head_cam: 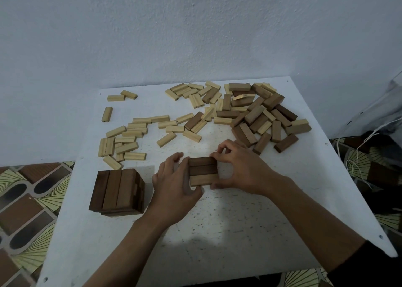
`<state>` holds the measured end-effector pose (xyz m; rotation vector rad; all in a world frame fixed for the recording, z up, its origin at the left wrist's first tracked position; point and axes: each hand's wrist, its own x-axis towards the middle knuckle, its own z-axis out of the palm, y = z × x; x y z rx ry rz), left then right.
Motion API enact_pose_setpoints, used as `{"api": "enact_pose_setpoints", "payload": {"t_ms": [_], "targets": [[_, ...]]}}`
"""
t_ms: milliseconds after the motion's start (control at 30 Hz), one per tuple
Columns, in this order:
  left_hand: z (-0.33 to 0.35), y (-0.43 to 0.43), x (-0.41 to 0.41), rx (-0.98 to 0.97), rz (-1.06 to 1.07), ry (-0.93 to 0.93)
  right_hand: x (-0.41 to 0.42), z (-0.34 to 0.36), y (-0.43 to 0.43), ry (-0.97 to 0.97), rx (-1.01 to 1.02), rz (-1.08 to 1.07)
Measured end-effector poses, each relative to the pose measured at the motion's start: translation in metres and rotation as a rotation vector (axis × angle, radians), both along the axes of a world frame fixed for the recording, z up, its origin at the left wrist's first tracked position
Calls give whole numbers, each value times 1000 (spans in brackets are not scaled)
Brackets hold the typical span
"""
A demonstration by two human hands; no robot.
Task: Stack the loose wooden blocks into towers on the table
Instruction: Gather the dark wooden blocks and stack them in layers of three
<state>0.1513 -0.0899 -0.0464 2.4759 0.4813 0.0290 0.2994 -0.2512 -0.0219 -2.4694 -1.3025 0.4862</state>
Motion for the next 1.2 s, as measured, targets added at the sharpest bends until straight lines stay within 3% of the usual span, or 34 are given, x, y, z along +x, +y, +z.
{"api": "enact_pose_setpoints", "payload": {"t_ms": [833,1200], "targets": [[-4,5,-1,-25,-1,-38,0,-2,0,-15,11,19],[0,4,1,33,-44,-21,7,2,-4,-17,-46,144]]}}
